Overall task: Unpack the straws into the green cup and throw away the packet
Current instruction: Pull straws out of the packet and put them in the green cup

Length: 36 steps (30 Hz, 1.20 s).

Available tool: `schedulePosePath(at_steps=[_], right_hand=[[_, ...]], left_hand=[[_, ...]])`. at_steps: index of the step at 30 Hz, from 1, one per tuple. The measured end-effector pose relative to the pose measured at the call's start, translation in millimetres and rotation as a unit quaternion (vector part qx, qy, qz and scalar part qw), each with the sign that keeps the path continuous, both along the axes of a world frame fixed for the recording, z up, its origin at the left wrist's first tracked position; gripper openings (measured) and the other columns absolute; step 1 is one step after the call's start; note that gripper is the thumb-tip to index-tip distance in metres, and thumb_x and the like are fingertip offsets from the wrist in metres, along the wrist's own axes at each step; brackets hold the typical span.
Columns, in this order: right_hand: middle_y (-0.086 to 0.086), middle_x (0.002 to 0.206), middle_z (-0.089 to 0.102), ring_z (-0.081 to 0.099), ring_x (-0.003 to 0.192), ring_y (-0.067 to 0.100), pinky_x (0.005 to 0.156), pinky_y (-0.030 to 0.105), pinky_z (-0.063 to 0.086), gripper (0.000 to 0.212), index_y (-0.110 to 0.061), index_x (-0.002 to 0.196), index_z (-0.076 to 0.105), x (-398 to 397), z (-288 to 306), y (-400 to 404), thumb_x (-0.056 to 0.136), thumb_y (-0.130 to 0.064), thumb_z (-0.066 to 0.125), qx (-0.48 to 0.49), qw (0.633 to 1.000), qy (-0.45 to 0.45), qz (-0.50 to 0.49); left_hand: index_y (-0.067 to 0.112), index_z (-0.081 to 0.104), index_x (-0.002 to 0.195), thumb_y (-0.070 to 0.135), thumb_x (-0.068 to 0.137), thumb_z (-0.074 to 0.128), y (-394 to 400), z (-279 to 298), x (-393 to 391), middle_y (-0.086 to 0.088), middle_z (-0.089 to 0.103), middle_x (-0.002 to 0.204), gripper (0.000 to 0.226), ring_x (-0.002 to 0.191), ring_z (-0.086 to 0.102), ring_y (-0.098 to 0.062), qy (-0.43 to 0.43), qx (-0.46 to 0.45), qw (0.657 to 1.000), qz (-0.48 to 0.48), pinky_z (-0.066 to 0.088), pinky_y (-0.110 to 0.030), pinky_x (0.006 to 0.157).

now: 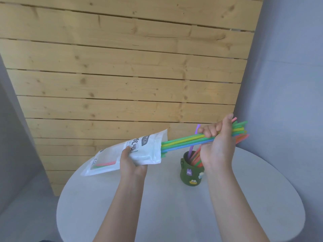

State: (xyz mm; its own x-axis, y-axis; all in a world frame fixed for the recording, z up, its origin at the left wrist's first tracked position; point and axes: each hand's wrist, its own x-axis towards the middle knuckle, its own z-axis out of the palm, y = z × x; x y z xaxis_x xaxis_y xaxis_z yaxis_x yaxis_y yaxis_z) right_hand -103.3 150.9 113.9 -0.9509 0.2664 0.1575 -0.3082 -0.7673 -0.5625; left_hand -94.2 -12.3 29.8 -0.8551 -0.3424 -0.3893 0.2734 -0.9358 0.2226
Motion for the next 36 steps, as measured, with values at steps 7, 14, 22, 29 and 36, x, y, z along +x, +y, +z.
schedulePosePath(at_steps=[7, 14, 22, 29, 36], right_hand=[[-0.009, 0.038, 0.023, 0.021, 0.033, 0.01, 0.036, 0.016, 0.024, 0.058, -0.024, 0.041, 0.029, 0, 40, 23, 0.094, -0.035, 0.051, 0.003, 0.997, 0.003, -0.073], [-0.009, 0.038, 0.021, 0.02, 0.034, 0.012, 0.037, 0.017, 0.023, 0.059, -0.024, 0.04, 0.027, -3, 70, 55, 0.092, -0.035, 0.053, 0.044, 0.986, 0.01, -0.158], [-0.01, 0.03, 0.027, 0.028, 0.027, 0.012, 0.04, 0.021, 0.031, 0.052, -0.019, 0.046, 0.031, -27, 54, 62, 0.088, -0.04, 0.053, 0.165, 0.954, -0.064, -0.24], [0.008, 0.048, 0.042, 0.049, 0.045, 0.027, 0.051, 0.033, 0.045, 0.049, -0.016, 0.053, 0.036, -50, 43, 56, 0.086, -0.05, 0.048, 0.336, 0.883, -0.1, -0.312], [-0.002, 0.044, 0.038, 0.05, 0.039, 0.025, 0.04, 0.023, 0.037, 0.045, -0.019, 0.055, 0.034, -68, 53, 29, 0.093, -0.039, 0.048, 0.387, 0.861, -0.09, -0.318]], left_hand=[[0.01, 0.057, 0.113, 0.012, 0.094, 0.054, 0, -6, 0, -0.006, 0.066, 0.105, 0.02, 0.093, 0.065, -0.022, -0.009, 0.006, 1.0, 0.009, 0.05, -0.041, 0.092], [0.011, 0.059, 0.098, 0.013, 0.093, 0.054, -8, -9, 2, -0.005, 0.067, 0.106, 0.008, 0.1, 0.064, -0.024, -0.024, 0.01, 0.999, 0.023, 0.048, -0.041, 0.099], [0.011, 0.057, 0.113, 0.012, 0.092, 0.055, -9, -9, 0, -0.004, 0.067, 0.102, 0.022, 0.09, 0.066, -0.02, -0.035, 0.0, 0.999, 0.024, 0.054, -0.038, 0.083], [0.01, 0.054, 0.114, 0.011, 0.094, 0.051, -10, -12, -4, -0.008, 0.061, 0.119, 0.02, 0.106, 0.061, -0.025, -0.024, -0.014, 0.999, 0.022, 0.046, -0.04, 0.101], [0.01, 0.055, 0.113, 0.01, 0.093, 0.053, -11, -14, -7, -0.007, 0.062, 0.117, 0.02, 0.104, 0.062, -0.025, -0.019, -0.006, 1.0, 0.018, 0.046, -0.041, 0.101]])
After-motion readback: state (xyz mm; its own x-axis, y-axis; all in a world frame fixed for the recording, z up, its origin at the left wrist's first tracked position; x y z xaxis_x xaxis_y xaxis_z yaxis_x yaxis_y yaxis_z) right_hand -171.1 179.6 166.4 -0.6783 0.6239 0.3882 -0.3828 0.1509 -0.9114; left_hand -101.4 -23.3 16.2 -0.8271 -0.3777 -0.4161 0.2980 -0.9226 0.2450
